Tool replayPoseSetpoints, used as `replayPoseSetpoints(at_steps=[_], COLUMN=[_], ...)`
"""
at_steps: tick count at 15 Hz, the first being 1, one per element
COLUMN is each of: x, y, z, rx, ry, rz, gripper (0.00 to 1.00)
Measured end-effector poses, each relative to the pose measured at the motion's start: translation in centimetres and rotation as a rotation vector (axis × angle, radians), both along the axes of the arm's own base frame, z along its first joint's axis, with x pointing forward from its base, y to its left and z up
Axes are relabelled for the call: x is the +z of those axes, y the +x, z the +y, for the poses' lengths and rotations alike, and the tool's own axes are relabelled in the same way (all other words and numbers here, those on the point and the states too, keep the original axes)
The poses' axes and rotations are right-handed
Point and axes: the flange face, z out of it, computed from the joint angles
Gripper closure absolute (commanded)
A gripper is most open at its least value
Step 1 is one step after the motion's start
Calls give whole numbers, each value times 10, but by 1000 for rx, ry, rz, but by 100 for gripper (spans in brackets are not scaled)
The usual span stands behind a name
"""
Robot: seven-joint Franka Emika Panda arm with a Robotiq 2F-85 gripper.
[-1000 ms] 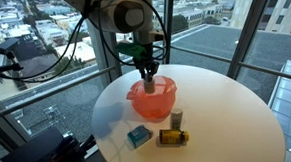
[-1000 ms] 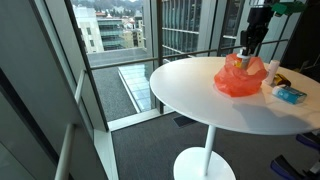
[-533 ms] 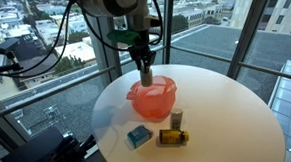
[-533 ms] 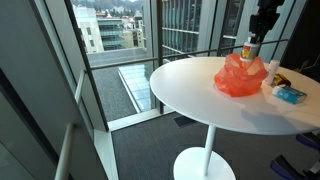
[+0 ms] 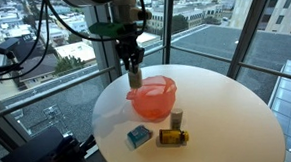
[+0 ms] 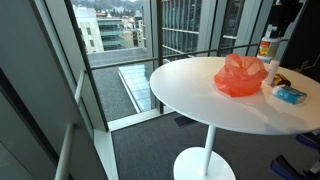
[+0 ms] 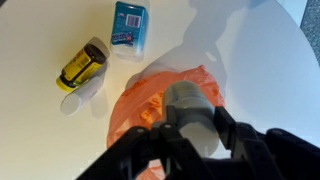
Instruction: Remove the white container from the plastic bag.
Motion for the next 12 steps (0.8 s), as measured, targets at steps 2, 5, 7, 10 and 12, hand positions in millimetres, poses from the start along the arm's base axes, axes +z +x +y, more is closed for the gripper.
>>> replayPoseSetpoints(at_steps=[2, 5, 7, 10, 12], x=[-3, -12, -18, -27, -34], y=[-12, -25, -29, -30, -29], z=[6, 21, 33, 54, 68], rx=[17, 55, 90, 143, 177], ry=[0, -3, -6, -9, -12], rz=[8, 27, 39, 40, 42], gripper=[82, 82, 82, 82, 82])
